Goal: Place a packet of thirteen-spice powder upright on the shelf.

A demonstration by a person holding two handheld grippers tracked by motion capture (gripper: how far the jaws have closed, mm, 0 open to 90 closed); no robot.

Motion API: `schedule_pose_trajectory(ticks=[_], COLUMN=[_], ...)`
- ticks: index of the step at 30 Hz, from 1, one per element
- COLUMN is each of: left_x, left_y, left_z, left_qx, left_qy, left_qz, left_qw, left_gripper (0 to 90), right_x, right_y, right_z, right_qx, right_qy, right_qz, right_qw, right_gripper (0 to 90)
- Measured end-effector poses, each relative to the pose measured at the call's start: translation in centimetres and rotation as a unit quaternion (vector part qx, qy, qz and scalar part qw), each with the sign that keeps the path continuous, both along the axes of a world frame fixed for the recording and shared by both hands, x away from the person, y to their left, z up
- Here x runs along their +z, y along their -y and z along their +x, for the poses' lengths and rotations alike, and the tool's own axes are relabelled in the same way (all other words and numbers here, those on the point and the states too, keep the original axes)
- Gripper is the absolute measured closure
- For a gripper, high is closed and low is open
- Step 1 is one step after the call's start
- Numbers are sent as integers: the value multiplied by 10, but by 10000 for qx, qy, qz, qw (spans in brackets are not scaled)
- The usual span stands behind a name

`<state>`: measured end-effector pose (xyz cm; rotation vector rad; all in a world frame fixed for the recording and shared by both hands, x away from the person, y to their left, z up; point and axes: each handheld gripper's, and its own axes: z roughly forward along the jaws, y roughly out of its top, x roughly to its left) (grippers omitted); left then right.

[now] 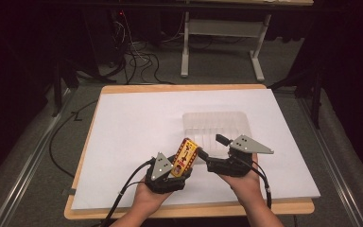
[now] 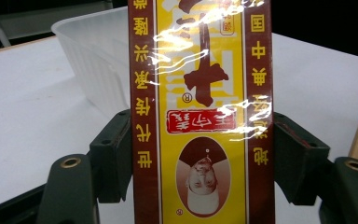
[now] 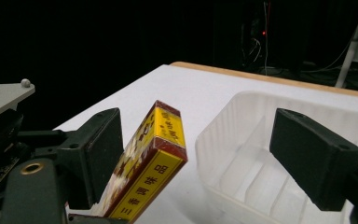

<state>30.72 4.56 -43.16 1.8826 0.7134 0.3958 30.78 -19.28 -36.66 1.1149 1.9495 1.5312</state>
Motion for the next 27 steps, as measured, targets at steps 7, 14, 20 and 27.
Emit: schedule_pose_trajectory(ticks=[7, 14, 20, 27], left_x=[-1, 0, 0, 2], left_y=[7, 8, 8, 10], left_z=[-5, -7, -7, -10], left_qx=[-61, -23, 17, -3], left_qy=[54, 89, 66, 112], left_qz=[35, 27, 12, -11], left_qw=[10000, 10000, 10000, 9999], left_gripper=[325, 325, 325, 326], right_x=[-8, -15, -21, -29], right_y=[1, -4, -8, -10], right_z=[-3, -2, 1, 3], right_qx=[89, 151, 151, 196], right_qy=[-147, -325, -518, -702], right_qz=[252, 298, 312, 370], right_qw=[9995, 9989, 9981, 9967], right_gripper=[179, 157, 158, 248])
